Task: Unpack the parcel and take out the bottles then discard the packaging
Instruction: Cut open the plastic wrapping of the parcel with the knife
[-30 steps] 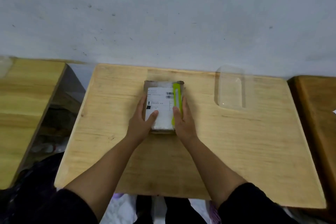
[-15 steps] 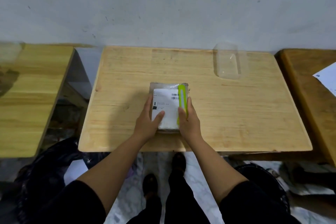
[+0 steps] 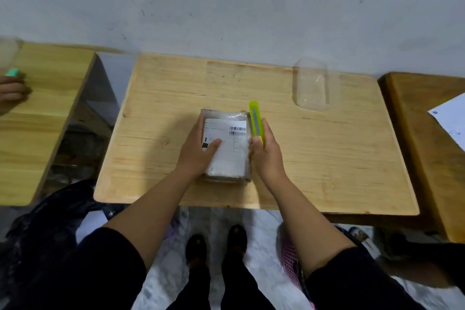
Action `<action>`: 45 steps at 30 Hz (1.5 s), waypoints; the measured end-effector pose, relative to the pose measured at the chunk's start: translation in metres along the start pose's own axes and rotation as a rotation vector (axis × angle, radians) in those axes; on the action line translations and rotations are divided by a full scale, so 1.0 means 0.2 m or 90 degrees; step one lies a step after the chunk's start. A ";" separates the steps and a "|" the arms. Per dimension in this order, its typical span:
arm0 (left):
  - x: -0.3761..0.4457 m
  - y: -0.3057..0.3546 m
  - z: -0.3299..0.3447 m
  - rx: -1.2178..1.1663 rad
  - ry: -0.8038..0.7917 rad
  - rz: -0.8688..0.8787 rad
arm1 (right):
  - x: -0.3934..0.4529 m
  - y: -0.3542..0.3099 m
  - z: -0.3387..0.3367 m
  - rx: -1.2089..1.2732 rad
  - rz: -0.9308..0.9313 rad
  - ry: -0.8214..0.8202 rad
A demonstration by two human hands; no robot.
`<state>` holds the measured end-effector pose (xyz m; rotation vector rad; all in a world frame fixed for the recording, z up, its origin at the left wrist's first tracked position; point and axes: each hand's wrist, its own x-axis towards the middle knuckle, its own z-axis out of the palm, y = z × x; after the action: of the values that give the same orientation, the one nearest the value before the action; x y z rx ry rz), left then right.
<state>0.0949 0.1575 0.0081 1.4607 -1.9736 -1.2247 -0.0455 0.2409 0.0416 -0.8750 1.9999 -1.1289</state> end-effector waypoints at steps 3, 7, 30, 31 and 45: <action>-0.01 -0.02 0.02 -0.002 0.002 0.002 | 0.02 -0.02 -0.04 0.071 0.042 -0.086; 0.00 -0.03 0.02 0.015 0.007 -0.007 | 0.06 0.02 -0.06 0.210 0.089 -0.099; -0.01 -0.02 0.02 0.014 -0.013 -0.039 | 0.54 -0.12 -0.30 -0.216 -0.197 -0.285; -0.01 -0.02 0.01 0.019 -0.013 -0.037 | 0.58 -0.15 -0.29 -0.248 -0.208 -0.309; -0.02 0.01 0.01 0.020 0.009 -0.073 | 0.82 -0.31 -0.23 -0.474 -0.335 -0.465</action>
<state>0.0938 0.1629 0.0095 1.6132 -1.9308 -1.2315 -0.1591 0.1054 0.0785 -1.9393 1.5584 -0.1552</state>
